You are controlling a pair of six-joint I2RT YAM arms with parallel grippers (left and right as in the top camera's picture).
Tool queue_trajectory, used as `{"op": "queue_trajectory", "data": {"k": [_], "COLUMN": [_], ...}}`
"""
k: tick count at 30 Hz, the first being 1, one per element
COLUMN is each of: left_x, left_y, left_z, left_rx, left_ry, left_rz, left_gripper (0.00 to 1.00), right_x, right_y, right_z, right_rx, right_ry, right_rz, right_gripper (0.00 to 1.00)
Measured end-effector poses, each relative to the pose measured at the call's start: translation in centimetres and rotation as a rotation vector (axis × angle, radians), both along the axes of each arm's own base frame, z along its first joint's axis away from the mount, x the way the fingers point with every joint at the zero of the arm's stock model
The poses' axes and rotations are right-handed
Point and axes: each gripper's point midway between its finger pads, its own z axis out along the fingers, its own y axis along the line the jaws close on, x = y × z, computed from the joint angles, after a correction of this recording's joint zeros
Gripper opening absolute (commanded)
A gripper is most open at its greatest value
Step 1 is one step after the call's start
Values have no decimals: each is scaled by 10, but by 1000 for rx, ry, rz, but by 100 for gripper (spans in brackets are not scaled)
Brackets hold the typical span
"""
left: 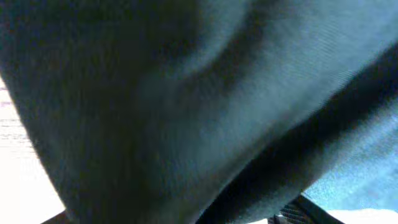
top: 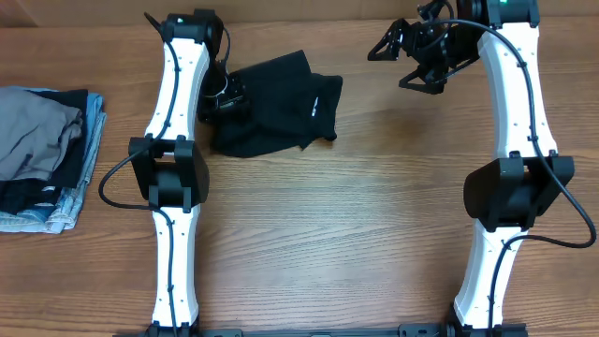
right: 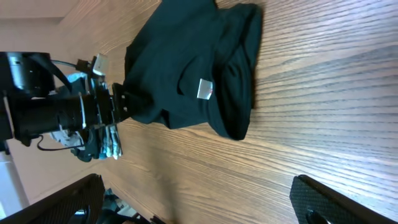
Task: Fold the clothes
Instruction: 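Lift the black bundle with the left gripper and carry it left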
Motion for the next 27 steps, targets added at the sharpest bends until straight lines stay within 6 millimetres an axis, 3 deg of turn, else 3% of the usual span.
{"op": "queue_trajectory", "data": {"k": [2, 14, 18, 21, 23, 27], "left_x": [0, 6, 17, 13, 11, -1], "left_y": [2, 7, 12, 18, 20, 21], "left_z": [-5, 0, 51, 94, 107, 108], "left_rx": [7, 41, 47, 43, 43, 50], "left_ry": [5, -22, -152, -229, -249, -203], "left_rz": [3, 53, 73, 89, 93, 117], "left_gripper": [5, 4, 4, 4, 4, 4], "right_x": [1, 1, 4, 5, 5, 3], "right_y": [-3, -14, -19, -19, -19, -19], "right_z": [0, 0, 0, 0, 0, 0], "right_rx": [0, 0, -1, 0, 0, 0], "right_ry": [0, 10, 3, -2, -2, 6], "right_rz": [-7, -30, -40, -41, -40, -40], "right_gripper": [100, 100, 100, 100, 100, 100]}}
